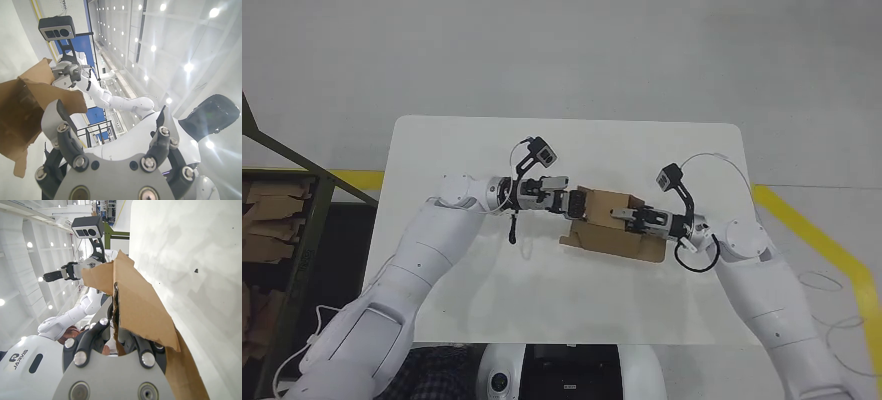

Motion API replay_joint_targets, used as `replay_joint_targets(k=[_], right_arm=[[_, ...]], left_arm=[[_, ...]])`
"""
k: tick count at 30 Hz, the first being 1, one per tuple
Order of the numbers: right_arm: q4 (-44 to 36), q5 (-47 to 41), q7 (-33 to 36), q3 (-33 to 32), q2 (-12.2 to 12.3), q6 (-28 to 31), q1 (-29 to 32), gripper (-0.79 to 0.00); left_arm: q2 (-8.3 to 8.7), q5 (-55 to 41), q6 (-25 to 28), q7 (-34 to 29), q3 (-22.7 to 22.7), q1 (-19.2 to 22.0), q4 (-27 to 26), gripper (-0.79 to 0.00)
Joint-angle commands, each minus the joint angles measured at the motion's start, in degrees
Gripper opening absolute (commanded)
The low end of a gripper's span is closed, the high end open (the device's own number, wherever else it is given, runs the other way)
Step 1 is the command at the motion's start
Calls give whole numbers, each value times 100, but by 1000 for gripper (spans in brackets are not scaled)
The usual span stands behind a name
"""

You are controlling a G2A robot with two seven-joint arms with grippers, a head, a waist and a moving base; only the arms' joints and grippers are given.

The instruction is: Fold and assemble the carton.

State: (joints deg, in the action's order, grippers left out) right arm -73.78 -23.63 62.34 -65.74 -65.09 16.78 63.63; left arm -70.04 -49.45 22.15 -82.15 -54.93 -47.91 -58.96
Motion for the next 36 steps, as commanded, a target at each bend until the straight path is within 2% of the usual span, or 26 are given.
replay_joint_targets(k=[1,18,29,36], right_arm=[[-11,8,-29,30,-6,2,-3,-785],[-219,-35,-30,58,8,125,145,-785],[-195,-552,98,-114,30,233,252,-785],[-179,-727,261,-92,25,303,287,-785]], left_arm=[[-27,-8,-14,-13,24,5,-5,0],[-173,349,160,160,187,177,158,0],[-117,341,390,390,-144,139,208,0],[-91,559,486,487,-178,79,234,0]])
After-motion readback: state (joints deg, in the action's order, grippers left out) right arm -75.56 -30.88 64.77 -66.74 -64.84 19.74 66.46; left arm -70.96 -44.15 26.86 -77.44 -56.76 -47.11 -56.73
